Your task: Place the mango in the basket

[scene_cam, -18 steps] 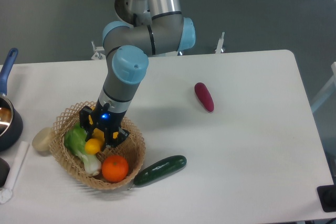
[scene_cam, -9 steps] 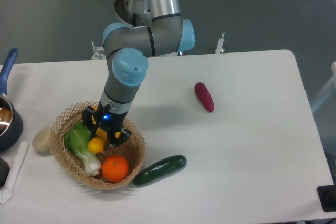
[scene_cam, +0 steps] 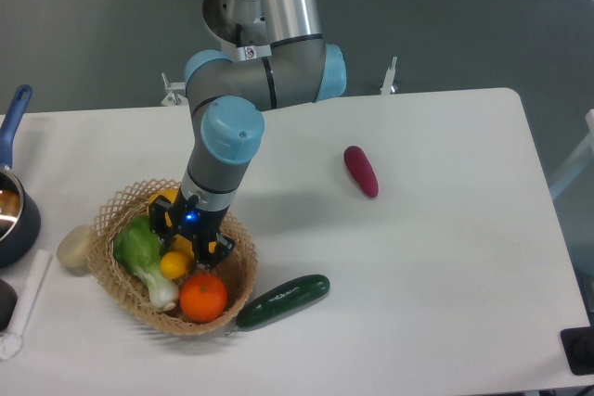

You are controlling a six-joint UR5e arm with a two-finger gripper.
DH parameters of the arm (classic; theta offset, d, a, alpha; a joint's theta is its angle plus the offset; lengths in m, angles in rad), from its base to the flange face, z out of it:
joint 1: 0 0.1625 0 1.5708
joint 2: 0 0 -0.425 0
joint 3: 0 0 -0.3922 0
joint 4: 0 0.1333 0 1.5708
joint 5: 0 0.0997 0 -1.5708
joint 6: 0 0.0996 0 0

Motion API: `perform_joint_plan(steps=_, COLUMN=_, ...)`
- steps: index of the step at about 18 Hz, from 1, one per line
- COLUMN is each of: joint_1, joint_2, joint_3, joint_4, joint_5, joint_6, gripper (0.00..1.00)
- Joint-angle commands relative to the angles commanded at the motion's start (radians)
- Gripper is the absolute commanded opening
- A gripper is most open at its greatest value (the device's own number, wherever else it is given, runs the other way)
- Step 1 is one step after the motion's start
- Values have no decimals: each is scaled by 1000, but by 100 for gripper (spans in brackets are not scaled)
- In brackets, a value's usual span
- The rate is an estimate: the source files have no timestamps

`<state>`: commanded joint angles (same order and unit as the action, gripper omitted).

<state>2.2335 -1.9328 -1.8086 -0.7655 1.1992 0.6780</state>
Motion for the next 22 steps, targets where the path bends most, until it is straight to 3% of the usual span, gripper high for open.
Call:
perform_joint_plan(steps=2, joint_1=2, joint_2=12, joint_3=3, joint_4=0, joint_5=62, joint_6=-2, gripper=100)
perform_joint_plan(steps=7, joint_1=29, joint_2=77, joint_3=40, joint_4=-5, joint_5=80, joint_6=0, gripper=100)
perform_joint_plan(steps=12, joint_1=87, joint_2=86, joint_3=256, joint_4=-8, joint_5=288, joint_6=2, gripper=100)
perform_joint_plan(steps=15, joint_1=120, joint_2=89, joint_3=311, joint_4=-18, joint_5=387, joint_6=21, gripper=100)
perform_joint_plan(steps=17, joint_1=141, joint_2=98, joint_3=330, joint_4=-81, joint_5=390, joint_6=125, gripper=100)
perform_joint_plan(steps=20, joint_1=188, joint_2=173, joint_3=331, joint_4=-242, joint_5=390, joint_6=343, gripper=100)
perform_joint_plan(steps=22, joint_1=216, joint_2=215, joint_3=322, joint_4=-313, joint_5=390, joint_6=440, gripper=100)
